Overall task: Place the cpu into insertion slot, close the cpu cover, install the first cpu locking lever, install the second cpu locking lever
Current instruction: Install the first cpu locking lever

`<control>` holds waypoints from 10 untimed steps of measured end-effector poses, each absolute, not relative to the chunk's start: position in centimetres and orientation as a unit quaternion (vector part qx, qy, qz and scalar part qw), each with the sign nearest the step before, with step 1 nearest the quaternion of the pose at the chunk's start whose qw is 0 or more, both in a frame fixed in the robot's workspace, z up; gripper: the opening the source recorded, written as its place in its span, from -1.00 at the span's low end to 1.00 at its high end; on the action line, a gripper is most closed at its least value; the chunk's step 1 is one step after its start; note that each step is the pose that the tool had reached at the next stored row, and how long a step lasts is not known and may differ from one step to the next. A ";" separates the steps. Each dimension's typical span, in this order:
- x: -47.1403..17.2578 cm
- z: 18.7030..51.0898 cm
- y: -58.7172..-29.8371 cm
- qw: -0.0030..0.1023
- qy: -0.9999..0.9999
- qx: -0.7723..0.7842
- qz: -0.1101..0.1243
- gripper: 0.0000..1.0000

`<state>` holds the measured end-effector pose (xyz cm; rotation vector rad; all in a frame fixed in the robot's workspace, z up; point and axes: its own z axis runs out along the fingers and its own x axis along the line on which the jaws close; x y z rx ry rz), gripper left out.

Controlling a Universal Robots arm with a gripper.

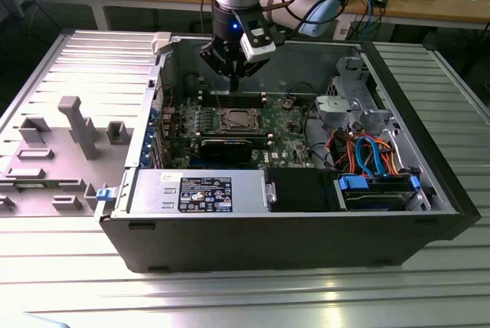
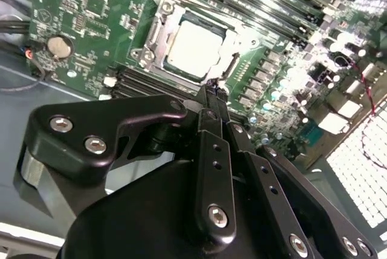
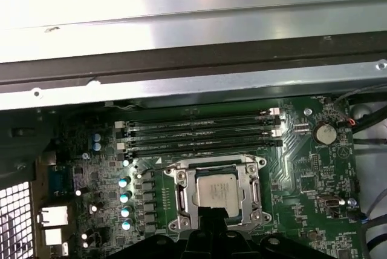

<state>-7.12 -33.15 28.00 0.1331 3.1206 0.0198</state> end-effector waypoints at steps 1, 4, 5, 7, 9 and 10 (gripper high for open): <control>-7.3 28.0 -33.1 0.009 0.999 0.042 0.006 -0.79; -7.5 27.9 -33.2 0.009 1.000 0.022 0.006 -0.79; -7.5 27.9 -33.1 0.009 1.000 0.014 0.007 -0.79; -7.5 27.8 -33.1 0.009 1.000 -0.002 0.007 -0.79; -7.6 27.7 -33.1 0.009 1.000 -0.008 0.010 -0.79; -7.8 27.7 -33.1 0.009 1.000 -0.008 0.011 -0.79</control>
